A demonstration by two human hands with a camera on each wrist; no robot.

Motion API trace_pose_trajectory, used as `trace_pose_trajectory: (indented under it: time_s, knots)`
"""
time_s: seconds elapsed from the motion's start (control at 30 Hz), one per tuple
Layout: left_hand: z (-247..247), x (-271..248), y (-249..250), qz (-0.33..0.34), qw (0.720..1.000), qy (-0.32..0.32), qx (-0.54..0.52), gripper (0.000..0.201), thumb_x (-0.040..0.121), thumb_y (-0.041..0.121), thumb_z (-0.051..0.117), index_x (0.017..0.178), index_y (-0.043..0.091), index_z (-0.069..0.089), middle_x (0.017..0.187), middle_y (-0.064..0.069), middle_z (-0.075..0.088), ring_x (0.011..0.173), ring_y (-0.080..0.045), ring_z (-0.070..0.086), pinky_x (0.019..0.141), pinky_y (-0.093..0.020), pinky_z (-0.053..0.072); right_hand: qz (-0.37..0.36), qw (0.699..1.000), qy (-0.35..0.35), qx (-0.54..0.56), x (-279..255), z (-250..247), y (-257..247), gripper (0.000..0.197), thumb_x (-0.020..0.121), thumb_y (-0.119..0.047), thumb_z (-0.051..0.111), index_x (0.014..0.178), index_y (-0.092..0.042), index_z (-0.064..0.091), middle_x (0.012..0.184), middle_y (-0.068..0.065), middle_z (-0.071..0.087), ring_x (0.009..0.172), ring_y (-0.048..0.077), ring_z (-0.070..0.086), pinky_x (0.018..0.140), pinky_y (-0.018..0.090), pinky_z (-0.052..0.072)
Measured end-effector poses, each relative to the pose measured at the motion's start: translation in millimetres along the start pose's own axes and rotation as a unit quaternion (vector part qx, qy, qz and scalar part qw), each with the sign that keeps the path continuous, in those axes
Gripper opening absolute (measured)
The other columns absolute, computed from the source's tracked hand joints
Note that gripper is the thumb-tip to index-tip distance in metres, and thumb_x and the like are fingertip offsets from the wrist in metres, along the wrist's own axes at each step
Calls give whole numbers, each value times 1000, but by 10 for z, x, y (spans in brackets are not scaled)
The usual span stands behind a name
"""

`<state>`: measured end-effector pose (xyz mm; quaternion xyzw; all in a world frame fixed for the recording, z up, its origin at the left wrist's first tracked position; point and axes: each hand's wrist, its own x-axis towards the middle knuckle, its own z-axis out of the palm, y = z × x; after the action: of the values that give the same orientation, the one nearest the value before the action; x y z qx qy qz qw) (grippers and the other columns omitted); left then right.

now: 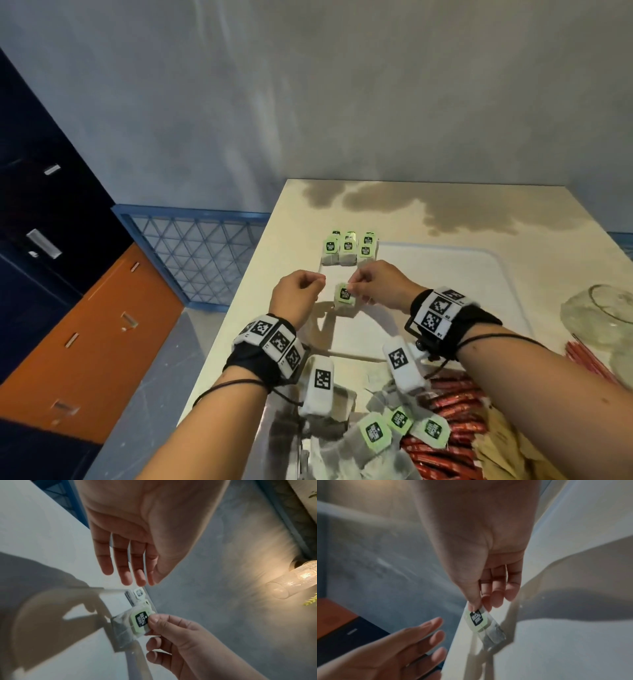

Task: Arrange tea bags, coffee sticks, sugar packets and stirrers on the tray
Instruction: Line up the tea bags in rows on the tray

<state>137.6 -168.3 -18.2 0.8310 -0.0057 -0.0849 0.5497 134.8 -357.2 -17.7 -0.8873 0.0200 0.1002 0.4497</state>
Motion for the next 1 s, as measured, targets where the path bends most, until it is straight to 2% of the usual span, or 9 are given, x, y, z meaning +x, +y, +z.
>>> trace_pose_trajectory:
  time_s: [0.07,0.17,0.23,0.33,0.43,0.67,0.77,0.83,1.0]
  knots:
    - [-68,105,-65,-3,1000,6,5,11,91,17,64,86,25,71,91,1,73,89,-21,68,88,-39,56,6,999,32,-19,221,45,31,11,89,-17,71,78,-15,69,74,-4,65,68,9,58,64,20,44]
    - [-141,279,-180,4,1000,10,10,12,92,10,61,95,14,72,90,0,71,75,-10,66,67,-17,55,-1,997,75,-31,534,76,5,10,88,-17,72,80,-12,73,74,-6,65,71,6,57,65,19,40]
    - [-181,368,-253,9,1000,3,7,14,93,8,60,98,9,72,88,-1,70,63,0,64,58,-10,50,-6,995,90,-47,716,104,-43,9,87,-17,72,79,-14,73,71,-11,62,70,4,55,62,18,37]
    - [-228,487,-328,5,1000,-5,6,15,93,8,59,98,11,73,89,1,70,68,-4,65,61,-11,51,-5,994,102,-43,936,115,-68,10,85,-17,74,75,-19,72,71,-10,63,73,8,56,68,23,38]
    - [-238,670,-387,-6,1000,-18,6,15,92,11,59,94,18,72,88,5,71,78,-12,68,76,-27,57,2,991,111,-73,1070,93,-40,8,85,-21,75,77,-20,73,73,-8,64,70,4,54,68,23,37]
    - [-171,866,-362,-14,999,-30,21,13,94,14,60,97,16,72,80,11,69,66,-6,64,60,-11,46,3,988,124,-89,1217,66,4,7,86,-19,73,83,-13,75,66,-11,60,63,-2,53,51,4,36]
    - [-166,812,-278,-8,999,-32,37,13,92,11,60,98,14,72,86,5,70,64,-7,65,53,-7,44,13,987,147,-57,1171,50,-6,12,84,-23,76,92,-15,73,74,-6,62,72,8,57,56,8,37]
    - [-199,713,-188,10,998,-34,51,13,91,9,61,98,12,71,83,5,68,58,2,62,52,-5,43,10,988,155,-1,1003,38,-44,21,82,-22,79,98,-14,69,80,-2,64,71,10,59,60,13,44]
    - [-306,260,-83,43,980,-111,157,14,89,22,67,102,21,71,89,8,70,81,-8,65,72,-15,47,-8,996,56,65,134,145,-77,17,83,-20,78,98,-16,70,82,-1,67,70,15,69,60,20,51]
